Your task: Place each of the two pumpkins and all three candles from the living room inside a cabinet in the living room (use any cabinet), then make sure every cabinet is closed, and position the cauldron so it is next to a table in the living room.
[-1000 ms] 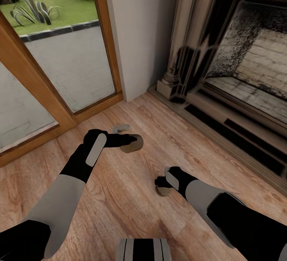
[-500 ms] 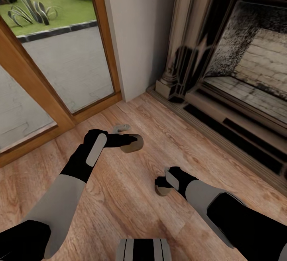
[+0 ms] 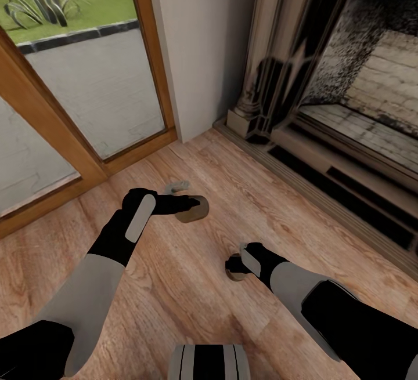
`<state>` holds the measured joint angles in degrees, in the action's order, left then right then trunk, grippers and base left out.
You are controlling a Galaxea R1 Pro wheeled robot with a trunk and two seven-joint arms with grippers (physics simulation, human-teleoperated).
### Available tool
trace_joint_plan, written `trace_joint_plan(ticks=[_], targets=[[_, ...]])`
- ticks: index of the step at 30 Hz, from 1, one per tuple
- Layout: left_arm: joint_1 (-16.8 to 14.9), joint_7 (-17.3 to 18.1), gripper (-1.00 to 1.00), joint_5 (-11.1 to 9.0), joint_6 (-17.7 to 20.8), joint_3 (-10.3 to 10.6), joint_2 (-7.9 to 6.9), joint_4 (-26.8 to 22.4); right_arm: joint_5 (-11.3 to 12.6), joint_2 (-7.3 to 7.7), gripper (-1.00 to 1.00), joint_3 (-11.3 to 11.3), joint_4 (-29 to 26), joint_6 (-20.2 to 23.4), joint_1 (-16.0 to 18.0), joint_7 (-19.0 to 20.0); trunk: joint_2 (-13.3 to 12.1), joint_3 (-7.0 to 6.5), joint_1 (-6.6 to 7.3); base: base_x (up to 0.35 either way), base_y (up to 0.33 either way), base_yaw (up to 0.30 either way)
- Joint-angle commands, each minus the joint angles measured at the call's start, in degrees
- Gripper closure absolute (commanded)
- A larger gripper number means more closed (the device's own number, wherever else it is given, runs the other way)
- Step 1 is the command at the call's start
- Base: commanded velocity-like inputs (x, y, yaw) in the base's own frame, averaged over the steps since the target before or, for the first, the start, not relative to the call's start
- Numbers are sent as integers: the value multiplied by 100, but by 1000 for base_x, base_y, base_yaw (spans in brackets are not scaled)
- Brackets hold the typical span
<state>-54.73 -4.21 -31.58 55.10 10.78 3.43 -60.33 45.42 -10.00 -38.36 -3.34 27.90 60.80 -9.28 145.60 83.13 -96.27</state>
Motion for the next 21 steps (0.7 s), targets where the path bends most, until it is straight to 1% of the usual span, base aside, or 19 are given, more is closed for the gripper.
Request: trace_joint_plan(ticks=[1, 10, 19, 21], targets=[[-3, -45, 100, -59, 18, 3, 0, -5, 59, 0, -100, -40, -10, 22, 3, -39, 2, 4, 1, 0, 0, 0], [-3, -45, 100, -59, 18, 3, 0, -5, 61, 0, -100, -40, -9, 22, 2, -39, 2, 4, 1, 0, 0, 0], [-3, -45, 100, -59, 18, 3, 0, -5, 58, 0, -100, -40, -11, 22, 4, -34, 14, 203, -22, 0, 0, 0], [-3, -43, 100, -59, 18, 3, 0, -5, 60, 0, -100, -40, -9, 22, 2, -32, 14, 203, -22, 0, 0, 0]])
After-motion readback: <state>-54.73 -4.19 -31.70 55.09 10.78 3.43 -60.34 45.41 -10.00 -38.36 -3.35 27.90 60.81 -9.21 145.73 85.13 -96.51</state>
